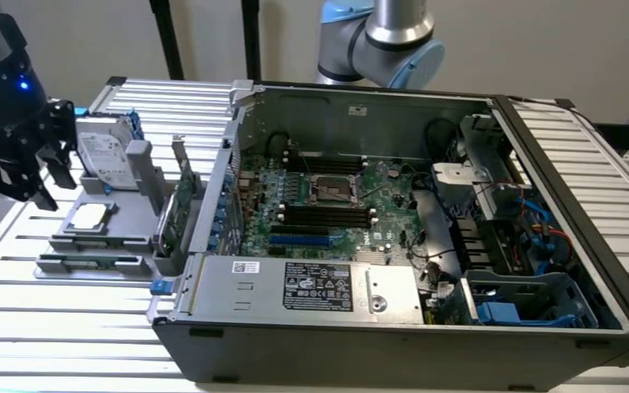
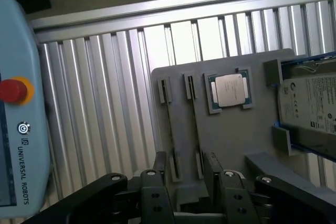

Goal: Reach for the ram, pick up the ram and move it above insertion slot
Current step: 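Pick up the ram and move it above insertion slot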

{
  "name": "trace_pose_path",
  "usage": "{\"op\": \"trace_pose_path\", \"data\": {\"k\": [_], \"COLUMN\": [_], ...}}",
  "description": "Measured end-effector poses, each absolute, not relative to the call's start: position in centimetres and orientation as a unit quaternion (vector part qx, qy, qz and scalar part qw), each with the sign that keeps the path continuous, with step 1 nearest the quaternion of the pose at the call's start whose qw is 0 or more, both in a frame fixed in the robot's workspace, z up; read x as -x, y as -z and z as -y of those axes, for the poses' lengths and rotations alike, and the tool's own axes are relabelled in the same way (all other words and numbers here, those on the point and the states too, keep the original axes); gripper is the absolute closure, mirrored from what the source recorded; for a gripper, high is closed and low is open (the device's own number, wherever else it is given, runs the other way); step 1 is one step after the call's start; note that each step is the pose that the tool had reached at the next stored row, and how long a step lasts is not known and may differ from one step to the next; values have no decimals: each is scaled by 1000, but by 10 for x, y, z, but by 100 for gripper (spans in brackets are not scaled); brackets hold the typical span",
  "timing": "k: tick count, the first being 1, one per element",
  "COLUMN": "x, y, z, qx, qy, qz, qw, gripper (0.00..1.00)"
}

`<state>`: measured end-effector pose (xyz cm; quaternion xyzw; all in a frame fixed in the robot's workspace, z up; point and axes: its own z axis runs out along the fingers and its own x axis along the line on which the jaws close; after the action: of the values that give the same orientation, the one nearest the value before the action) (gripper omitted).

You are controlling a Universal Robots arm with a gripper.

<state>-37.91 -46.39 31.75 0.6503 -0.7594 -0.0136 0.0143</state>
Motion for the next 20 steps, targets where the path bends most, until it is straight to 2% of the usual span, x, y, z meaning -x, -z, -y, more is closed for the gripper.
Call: {"op": "trace_pose_path", "data": {"k": [20], "x": [379], "y": [-281], "z": [463], "qx": [-679], "qy": [13], "qz": [734], "qw": [15], "gripper": [58]}}
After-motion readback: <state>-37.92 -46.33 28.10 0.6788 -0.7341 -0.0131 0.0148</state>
